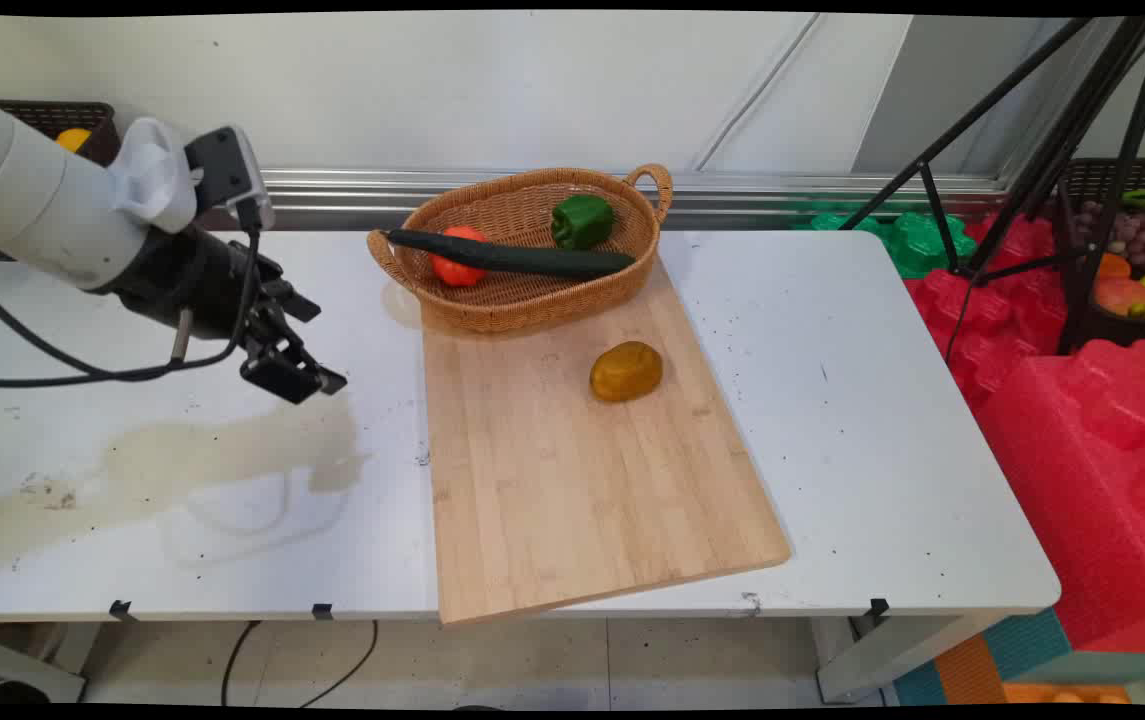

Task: Pick up the cucumber from the vegetable basket

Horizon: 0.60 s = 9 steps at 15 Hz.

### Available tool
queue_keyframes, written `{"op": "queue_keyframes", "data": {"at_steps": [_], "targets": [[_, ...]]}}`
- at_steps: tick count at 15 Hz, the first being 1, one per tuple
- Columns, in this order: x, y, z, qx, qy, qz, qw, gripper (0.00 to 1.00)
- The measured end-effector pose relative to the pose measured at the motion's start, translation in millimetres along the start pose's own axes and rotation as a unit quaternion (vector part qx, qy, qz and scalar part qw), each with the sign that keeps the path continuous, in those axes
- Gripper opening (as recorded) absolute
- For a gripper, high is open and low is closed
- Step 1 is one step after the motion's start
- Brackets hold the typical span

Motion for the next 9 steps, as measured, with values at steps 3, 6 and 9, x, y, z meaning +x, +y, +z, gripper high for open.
{"op": "queue_keyframes", "data": {"at_steps": [3, 6, 9], "targets": [[12, -7, -3, 0.007, 0.012, -0.003, 0.9999, 1.0], [36, -19, -4, 0.02, 0.031, -0.004, 0.9993, 1.0], [64, -34, -1, 0.033, 0.047, -0.002, 0.9983, 1.0]]}}
